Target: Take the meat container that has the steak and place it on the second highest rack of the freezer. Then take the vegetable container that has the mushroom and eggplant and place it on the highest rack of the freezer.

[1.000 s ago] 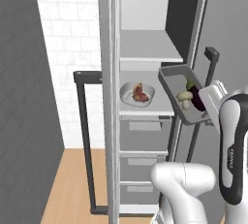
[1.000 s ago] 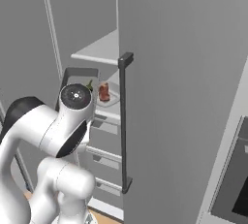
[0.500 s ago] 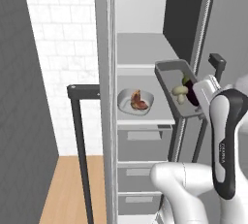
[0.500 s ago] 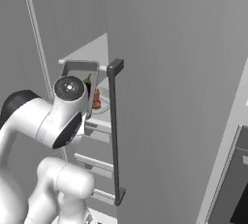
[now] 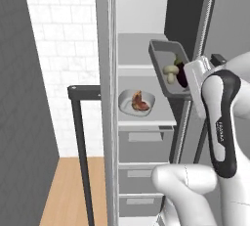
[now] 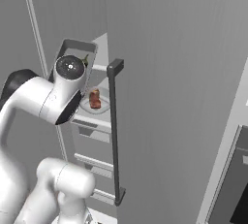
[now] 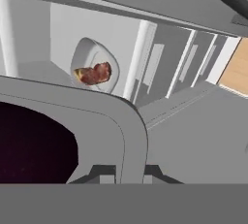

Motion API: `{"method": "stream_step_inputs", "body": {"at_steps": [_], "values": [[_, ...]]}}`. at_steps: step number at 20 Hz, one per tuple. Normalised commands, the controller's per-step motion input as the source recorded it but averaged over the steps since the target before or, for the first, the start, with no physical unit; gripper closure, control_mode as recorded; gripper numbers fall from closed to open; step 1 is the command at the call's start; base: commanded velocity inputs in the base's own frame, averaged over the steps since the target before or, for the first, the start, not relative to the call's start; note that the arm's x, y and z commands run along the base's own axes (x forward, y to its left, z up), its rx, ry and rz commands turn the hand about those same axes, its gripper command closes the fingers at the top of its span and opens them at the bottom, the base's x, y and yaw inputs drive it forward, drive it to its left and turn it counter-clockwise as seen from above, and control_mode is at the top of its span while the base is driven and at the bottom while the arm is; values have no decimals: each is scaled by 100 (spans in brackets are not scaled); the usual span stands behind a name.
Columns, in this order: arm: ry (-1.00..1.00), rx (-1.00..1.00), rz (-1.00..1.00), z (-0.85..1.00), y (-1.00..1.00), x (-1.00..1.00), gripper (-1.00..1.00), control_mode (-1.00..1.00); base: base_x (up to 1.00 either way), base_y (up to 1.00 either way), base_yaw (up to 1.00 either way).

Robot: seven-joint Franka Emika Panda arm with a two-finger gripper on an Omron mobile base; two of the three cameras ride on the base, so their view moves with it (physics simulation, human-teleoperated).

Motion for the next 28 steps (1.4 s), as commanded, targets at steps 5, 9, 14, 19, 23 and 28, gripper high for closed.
{"method": "stream_step_inputs", "body": {"at_steps": [5,9,14,19,23,28], "values": [[0,0,-14,26,22,46,100,-100,0,0,0],[0,-2,-16,20,4,41,100,-100,0,0,0],[0,-4,-11,17,7,40,100,-100,0,0,0],[2,-4,-8,5,8,54,100,-100,0,0,0],[5,-1,-1,0,-12,36,100,-100,0,0,0],[1,-2,0,0,0,43,100,-100,0,0,0]]}}
